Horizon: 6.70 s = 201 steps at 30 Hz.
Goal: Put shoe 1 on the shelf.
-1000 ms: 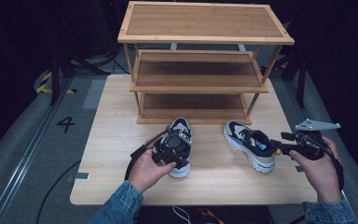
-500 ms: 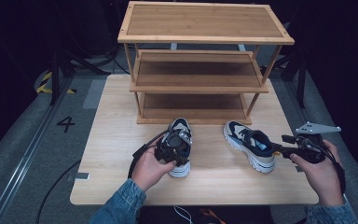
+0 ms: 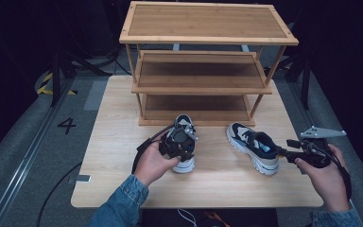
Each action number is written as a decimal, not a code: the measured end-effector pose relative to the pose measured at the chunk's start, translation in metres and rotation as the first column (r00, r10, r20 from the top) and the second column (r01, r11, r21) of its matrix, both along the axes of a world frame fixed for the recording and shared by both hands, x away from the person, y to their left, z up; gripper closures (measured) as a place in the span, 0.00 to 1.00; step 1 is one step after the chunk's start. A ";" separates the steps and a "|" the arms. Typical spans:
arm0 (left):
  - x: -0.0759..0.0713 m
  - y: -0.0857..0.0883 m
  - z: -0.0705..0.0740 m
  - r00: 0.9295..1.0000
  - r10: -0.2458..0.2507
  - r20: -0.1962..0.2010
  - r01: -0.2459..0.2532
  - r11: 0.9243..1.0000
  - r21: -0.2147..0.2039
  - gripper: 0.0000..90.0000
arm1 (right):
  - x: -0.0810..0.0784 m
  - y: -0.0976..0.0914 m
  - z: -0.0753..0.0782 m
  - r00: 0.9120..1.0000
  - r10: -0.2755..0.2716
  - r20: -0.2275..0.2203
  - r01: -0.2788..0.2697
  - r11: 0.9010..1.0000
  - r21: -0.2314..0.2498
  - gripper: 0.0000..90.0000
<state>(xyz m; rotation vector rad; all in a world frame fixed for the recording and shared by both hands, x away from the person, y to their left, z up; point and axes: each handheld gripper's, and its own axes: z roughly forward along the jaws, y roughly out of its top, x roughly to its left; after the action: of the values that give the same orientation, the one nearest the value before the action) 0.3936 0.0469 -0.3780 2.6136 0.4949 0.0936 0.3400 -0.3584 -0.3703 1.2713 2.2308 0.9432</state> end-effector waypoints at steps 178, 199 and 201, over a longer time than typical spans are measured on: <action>0.082 0.013 -0.038 0.871 0.480 0.102 -0.415 0.831 -0.370 0.45 | -0.038 -0.020 0.015 0.987 -0.102 0.124 0.097 0.994 0.050 0.51; 0.027 0.040 -0.006 0.877 0.468 0.103 -0.435 0.868 -0.239 0.26 | 0.003 -0.025 -0.009 0.989 -0.146 0.013 0.146 0.989 -0.033 0.70; 0.026 0.039 -0.007 0.881 0.462 0.099 -0.429 0.870 -0.242 0.26 | 0.006 -0.026 -0.014 0.987 -0.161 0.001 0.160 0.986 -0.046 0.69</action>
<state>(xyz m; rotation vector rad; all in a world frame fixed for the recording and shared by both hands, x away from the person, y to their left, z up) 0.4200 0.0861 -0.3848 2.2148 0.9897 0.3706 0.3463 -0.3847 -0.3839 1.4079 2.1030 0.8251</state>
